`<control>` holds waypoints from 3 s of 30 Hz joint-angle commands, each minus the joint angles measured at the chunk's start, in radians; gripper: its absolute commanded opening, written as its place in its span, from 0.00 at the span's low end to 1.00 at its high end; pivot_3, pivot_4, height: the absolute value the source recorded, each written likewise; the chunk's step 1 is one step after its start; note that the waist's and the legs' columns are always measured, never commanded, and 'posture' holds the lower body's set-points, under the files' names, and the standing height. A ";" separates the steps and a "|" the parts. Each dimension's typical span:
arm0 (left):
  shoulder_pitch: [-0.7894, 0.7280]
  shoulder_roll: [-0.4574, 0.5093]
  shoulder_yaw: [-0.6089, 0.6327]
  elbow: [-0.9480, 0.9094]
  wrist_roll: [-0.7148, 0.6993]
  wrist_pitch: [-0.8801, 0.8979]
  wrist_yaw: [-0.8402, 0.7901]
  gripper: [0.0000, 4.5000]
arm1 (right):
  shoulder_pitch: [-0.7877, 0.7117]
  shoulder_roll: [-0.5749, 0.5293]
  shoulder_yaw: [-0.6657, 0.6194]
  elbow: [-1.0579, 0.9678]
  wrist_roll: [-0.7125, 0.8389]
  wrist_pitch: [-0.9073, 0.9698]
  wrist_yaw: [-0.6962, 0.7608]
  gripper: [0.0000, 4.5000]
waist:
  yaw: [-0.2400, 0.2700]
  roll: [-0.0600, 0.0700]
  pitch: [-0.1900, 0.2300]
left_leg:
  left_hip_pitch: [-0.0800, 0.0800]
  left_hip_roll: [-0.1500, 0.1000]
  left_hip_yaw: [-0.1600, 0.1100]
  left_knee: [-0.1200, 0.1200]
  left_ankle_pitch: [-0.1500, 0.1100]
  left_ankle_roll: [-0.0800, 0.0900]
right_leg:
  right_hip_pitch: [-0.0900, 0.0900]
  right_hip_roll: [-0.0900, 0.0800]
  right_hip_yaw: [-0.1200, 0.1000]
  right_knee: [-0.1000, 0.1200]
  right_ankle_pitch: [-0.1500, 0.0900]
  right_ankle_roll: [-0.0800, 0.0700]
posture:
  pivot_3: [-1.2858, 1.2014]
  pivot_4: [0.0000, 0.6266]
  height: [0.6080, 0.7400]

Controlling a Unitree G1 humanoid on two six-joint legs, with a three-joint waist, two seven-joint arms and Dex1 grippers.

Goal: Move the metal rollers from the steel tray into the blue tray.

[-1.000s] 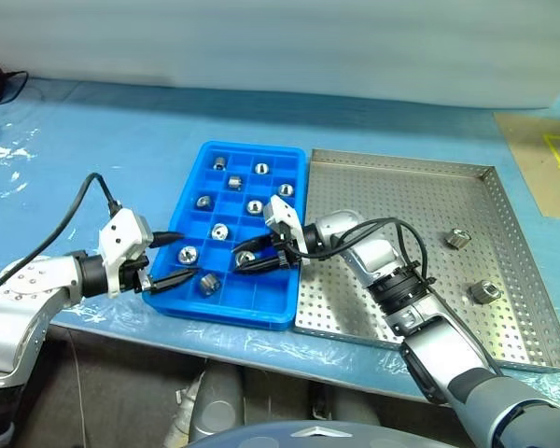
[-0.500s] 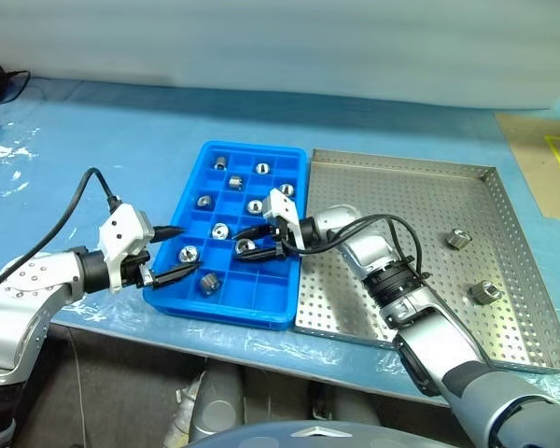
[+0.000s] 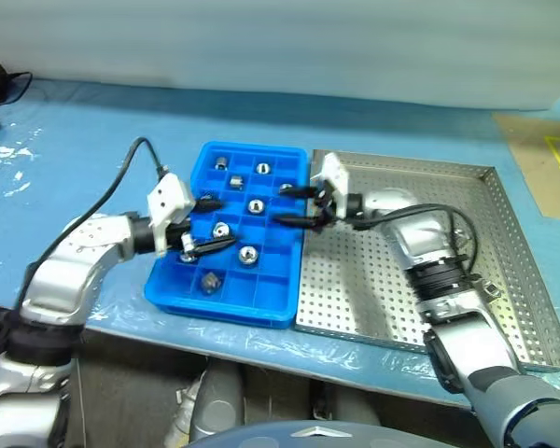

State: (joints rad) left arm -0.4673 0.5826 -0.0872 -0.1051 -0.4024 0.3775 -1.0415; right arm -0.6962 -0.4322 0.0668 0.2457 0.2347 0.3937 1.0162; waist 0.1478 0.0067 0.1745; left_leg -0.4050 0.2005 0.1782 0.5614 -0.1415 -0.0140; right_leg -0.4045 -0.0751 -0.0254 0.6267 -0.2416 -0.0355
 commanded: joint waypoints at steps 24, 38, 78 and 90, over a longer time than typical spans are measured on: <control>-0.270 -0.225 -0.143 0.446 0.143 -0.307 -0.228 0.86 | 0.290 -0.091 -0.313 -0.028 -0.039 -0.126 -0.508 0.74 | -0.161 0.000 0.000 | 0.001 0.001 0.002 0.005 -0.004 0.014 | 0.001 0.002 0.003 -0.003 0.003 -0.001 | 0.41 0.24 1.00; -0.191 -0.171 -0.119 0.326 0.130 -0.237 -0.187 0.86 | 0.213 -0.108 -0.280 0.261 -0.102 -0.248 -0.526 0.74 | -0.140 0.000 0.000 | 0.001 0.001 0.003 0.005 -0.006 0.013 | 0.001 0.002 0.002 -0.003 0.003 -0.001 | 0.44 0.24 1.00; -0.040 0.091 0.076 0.054 0.023 -0.027 -0.143 0.86 | 0.092 0.071 0.056 -0.221 0.114 0.074 -0.106 0.38 | -0.119 0.001 0.001 | 0.001 0.005 0.014 -0.002 -0.005 0.009 | -0.004 0.003 0.003 -0.003 0.002 -0.003 | 0.52 0.24 1.00; 0.323 0.256 0.324 -0.222 -0.064 0.091 -0.049 0.86 | -0.039 0.189 0.202 0.074 0.032 -0.079 0.057 0.38 | -0.042 -0.001 0.002 | -0.002 0.004 0.005 -0.005 -0.004 0.006 | -0.008 0.002 0.001 -0.004 0.001 -0.003 | 0.62 0.24 1.00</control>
State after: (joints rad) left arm -0.1600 0.8241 0.1825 -0.2629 -0.4391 0.4550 -1.1110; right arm -0.7020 -0.2589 0.2629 0.3144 0.2671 0.3564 1.0500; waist 0.1053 0.0055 0.1768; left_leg -0.4069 0.2050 0.1820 0.5547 -0.1445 -0.0090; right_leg -0.4126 -0.0732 -0.0248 0.6226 -0.2402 -0.0387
